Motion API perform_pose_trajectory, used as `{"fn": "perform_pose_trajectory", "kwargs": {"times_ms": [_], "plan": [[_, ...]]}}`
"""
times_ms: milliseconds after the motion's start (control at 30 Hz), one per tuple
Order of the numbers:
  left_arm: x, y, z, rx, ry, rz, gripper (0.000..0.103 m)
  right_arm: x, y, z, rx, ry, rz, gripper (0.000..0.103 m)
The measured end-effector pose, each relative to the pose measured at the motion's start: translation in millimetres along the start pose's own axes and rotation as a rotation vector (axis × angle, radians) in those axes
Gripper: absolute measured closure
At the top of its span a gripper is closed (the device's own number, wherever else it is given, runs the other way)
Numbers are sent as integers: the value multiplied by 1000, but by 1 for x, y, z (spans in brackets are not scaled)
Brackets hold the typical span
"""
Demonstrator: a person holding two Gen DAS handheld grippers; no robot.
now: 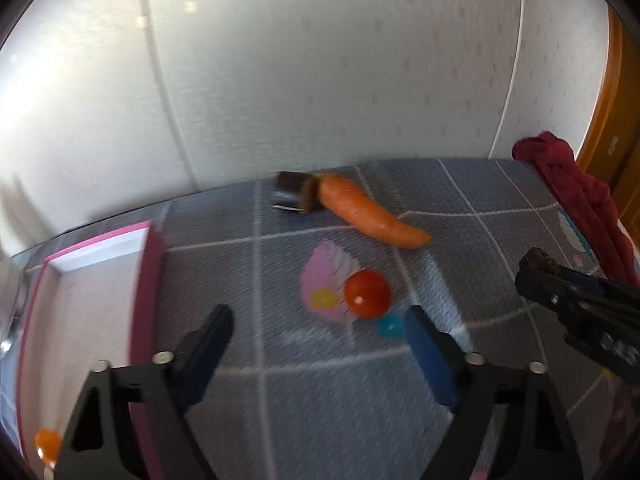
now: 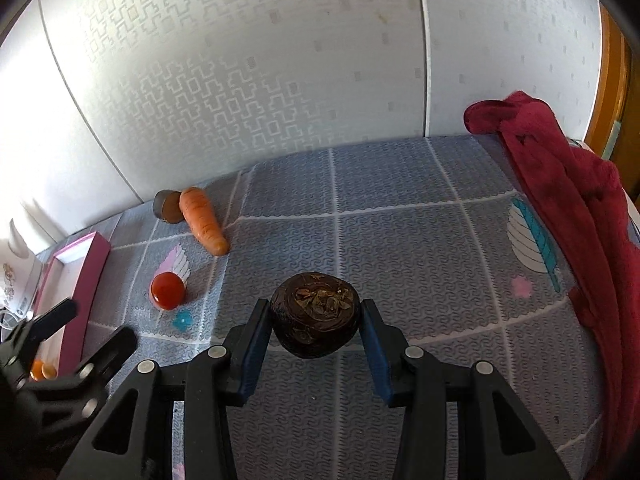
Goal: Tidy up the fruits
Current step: 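Grasp the dark round fruit with the right tool while the left grasps the red cherry tomato, then lower the cherry tomato into the pink tray and open the left tool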
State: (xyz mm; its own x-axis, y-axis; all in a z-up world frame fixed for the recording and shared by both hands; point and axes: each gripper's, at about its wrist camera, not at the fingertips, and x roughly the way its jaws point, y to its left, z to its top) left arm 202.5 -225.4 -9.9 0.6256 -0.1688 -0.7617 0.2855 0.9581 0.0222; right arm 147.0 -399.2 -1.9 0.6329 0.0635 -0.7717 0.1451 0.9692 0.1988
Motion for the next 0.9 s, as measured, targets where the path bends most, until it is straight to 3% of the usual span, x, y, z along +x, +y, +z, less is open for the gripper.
{"fn": "perform_pose_trajectory", "kwargs": {"times_ms": [267, 400, 467, 667, 900], "plan": [[31, -18, 10, 104, 17, 20, 44, 0, -4, 2, 39, 9, 40, 58], [33, -23, 12, 120, 5, -8, 67, -1, -2, 2, 39, 6, 58, 58], [33, -26, 11, 126, 0, -24, 73, -1, -1, 2, 39, 6, 65, 58], [26, -23, 3, 121, -5, -30, 74, 2, 1, 3, 36, 10, 67, 58], [-3, 3, -10, -14, -15, -84, 74, 2, -1, 4, 39, 1, 72, 58]]}}
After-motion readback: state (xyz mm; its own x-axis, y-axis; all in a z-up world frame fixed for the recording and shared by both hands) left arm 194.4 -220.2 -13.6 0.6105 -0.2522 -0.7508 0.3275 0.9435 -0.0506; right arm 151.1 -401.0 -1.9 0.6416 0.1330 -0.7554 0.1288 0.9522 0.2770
